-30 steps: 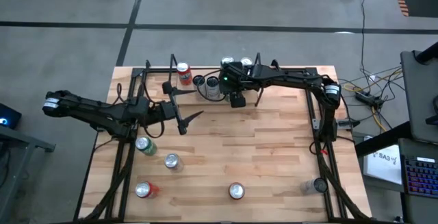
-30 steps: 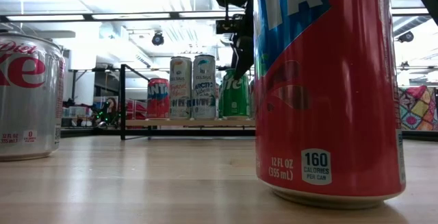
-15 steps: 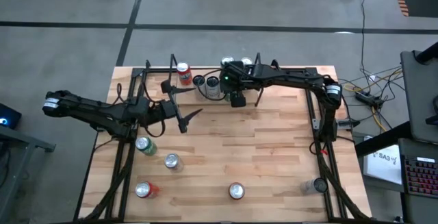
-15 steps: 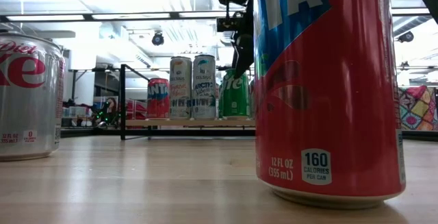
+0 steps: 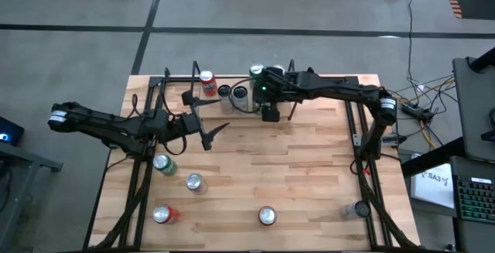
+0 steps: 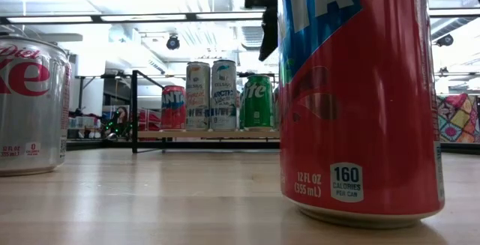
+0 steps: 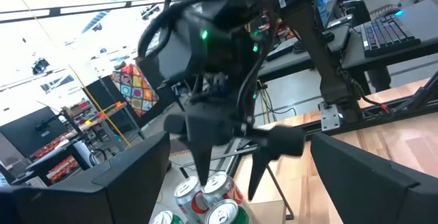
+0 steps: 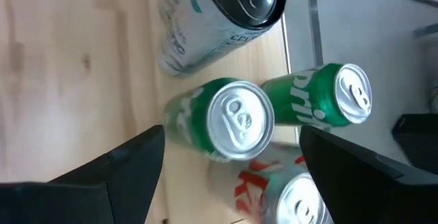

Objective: Sort soda cans
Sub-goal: Put the right green soda can on the shelf and align it with the other green soda can

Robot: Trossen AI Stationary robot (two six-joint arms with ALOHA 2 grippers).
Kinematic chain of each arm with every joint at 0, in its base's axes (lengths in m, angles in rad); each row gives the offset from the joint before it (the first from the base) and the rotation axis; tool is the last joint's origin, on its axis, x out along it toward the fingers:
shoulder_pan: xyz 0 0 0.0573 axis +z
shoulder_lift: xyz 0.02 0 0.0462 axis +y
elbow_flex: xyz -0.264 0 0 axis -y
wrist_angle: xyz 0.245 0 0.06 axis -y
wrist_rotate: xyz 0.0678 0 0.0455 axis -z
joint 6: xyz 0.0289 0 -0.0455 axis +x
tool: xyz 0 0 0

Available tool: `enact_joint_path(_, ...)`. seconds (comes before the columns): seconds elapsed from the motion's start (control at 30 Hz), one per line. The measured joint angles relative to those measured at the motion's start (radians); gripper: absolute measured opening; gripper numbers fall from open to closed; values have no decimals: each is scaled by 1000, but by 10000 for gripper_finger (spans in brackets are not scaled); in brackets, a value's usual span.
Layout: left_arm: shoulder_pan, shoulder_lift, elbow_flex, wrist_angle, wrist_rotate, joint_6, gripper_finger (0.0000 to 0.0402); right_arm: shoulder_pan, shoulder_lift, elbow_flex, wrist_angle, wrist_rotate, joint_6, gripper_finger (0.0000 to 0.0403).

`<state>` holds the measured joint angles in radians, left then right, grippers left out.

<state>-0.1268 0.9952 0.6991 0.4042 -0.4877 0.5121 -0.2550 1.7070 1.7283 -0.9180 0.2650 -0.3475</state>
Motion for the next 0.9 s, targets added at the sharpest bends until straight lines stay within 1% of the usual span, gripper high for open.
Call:
enact_joint_path(0.3,0,2,0,-5,0,0,339,64,-99,-14,-49,-10,160,325)
enact_joint_path(0.5,0,3,0,-13,0,-1,339,108,-157,-119,-2,-10,261,325)
enact_joint_path(0.63,0,3,0,-14,0,-1,339,128,-194,-239,106,-10,313,325)
enact_joint_path(0.77,0,3,0,-15,0,-1,339,133,-228,-358,252,-3,357,319)
enact_joint_path(0.83,0,3,0,-15,0,-1,339,133,-239,-406,316,-2,366,300)
enact_joint_path(0.9,0,3,0,-15,0,-1,339,133,-242,-440,359,3,366,269)
